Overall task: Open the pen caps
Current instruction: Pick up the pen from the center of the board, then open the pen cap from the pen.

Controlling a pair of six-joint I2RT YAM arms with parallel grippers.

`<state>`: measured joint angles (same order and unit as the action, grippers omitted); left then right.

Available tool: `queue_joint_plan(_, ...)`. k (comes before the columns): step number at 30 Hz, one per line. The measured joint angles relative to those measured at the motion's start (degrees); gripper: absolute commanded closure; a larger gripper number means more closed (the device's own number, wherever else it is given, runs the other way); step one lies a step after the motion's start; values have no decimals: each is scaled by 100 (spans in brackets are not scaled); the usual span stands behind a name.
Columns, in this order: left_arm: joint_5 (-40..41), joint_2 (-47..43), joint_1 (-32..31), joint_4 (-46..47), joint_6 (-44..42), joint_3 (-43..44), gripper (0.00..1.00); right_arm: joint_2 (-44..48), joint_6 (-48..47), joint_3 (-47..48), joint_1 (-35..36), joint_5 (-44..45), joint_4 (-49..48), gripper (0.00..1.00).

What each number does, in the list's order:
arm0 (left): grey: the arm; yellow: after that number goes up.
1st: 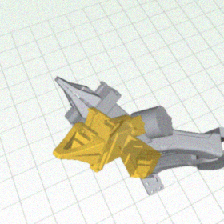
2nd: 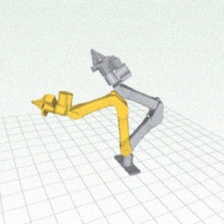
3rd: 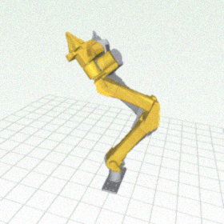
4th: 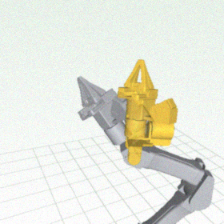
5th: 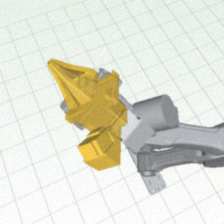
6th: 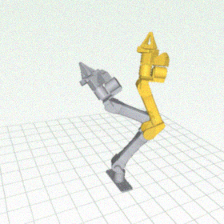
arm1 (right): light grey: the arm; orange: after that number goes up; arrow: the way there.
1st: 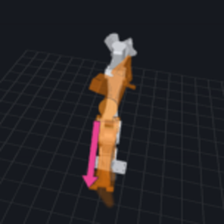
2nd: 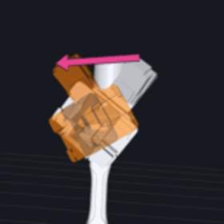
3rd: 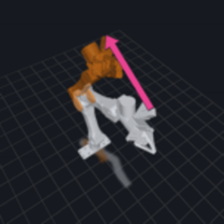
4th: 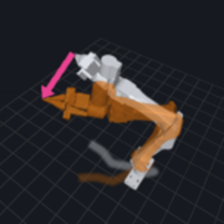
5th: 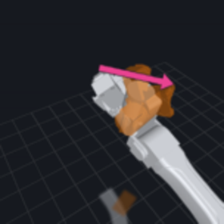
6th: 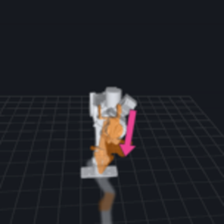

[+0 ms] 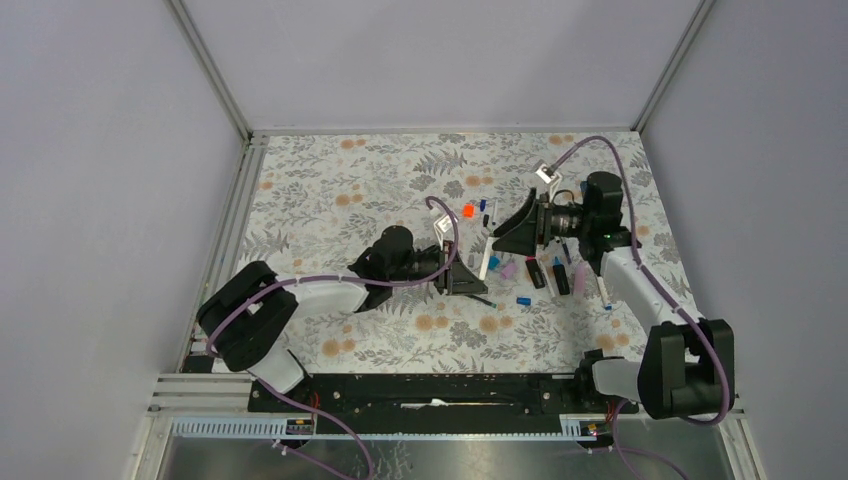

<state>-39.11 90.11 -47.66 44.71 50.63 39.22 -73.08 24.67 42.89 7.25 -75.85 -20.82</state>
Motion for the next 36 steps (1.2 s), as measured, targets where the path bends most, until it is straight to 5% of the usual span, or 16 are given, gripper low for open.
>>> queue_joint_plan(4,-236,-192,146,-1021,-461,188,100,236,-2490,765,-476,149,2406,0)
queue_joint_plan(10,-931,-229,352,-2507,-1029,817,100,352,-7635,1867,-581,1058,5971,0)
queue_joint_plan(17,-1668,153,358,-3722,-1611,1720,100,37,-11949,2258,-428,1318,8684,1)
queue_joint_plan(24,-2052,511,358,-4229,-1657,1928,100,94,-13226,2358,328,1578,9254,8)
queue_joint_plan(36,-2393,686,225,-4378,-1596,2221,100,31,-13337,2358,1506,2734,8950,31)
